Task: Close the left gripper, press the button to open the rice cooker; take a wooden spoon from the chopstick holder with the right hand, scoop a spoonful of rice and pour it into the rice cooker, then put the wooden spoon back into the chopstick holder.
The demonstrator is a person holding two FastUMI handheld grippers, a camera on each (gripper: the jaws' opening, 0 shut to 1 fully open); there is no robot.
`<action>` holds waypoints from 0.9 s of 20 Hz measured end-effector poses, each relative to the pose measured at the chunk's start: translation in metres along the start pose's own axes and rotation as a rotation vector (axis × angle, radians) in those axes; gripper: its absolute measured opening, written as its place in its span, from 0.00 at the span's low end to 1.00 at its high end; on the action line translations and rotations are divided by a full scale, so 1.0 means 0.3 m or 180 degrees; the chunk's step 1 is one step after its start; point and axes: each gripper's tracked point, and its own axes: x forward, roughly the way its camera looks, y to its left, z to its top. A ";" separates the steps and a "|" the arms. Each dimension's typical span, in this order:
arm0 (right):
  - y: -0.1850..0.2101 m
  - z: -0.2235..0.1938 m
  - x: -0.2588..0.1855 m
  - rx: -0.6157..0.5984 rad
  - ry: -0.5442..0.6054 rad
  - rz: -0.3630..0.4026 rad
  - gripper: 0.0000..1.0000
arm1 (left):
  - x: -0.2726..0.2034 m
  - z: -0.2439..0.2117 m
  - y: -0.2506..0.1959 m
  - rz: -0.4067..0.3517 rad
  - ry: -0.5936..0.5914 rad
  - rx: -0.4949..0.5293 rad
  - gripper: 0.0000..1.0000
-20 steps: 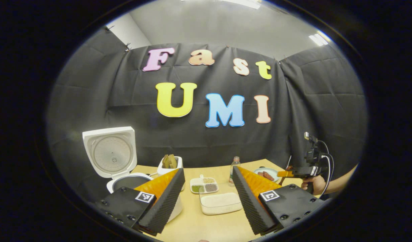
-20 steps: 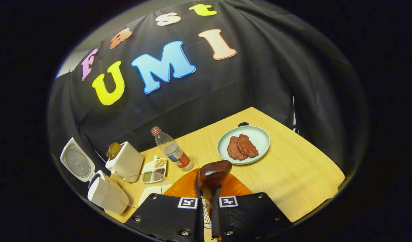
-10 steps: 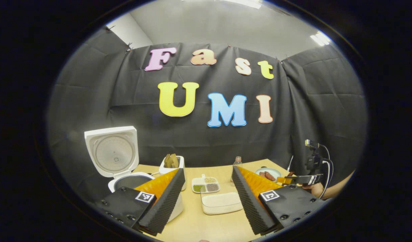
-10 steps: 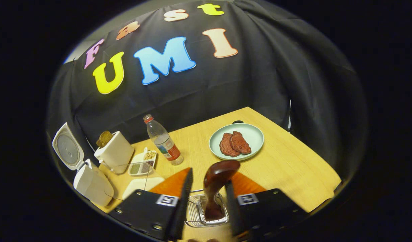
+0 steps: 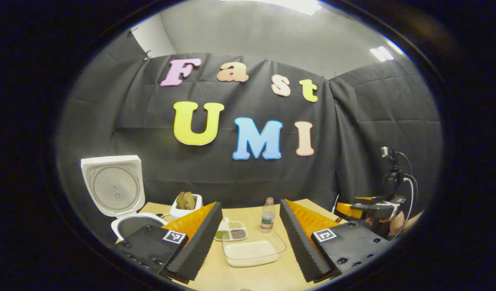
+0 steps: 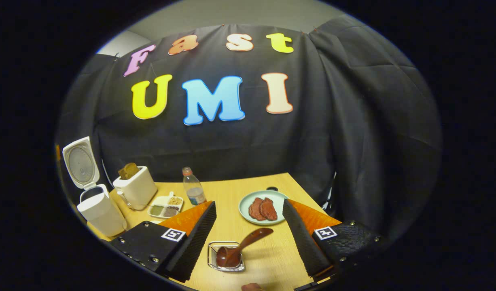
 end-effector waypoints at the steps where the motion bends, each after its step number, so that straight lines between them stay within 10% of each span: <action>1: 0.023 0.070 -0.020 0.0031 -0.0105 0.0036 1.00 | 0.007 0.013 0.011 0.0022 -0.0026 -0.0002 0.96; 7: 0.142 0.406 -0.092 0.0128 -0.0506 0.0105 0.99 | 0.008 0.087 0.132 0.0291 -0.0100 0.0013 0.98; 18: 0.263 0.454 -0.114 0.0134 -0.0588 0.0341 0.99 | 0.035 0.320 0.543 0.1018 -0.0218 0.0123 0.97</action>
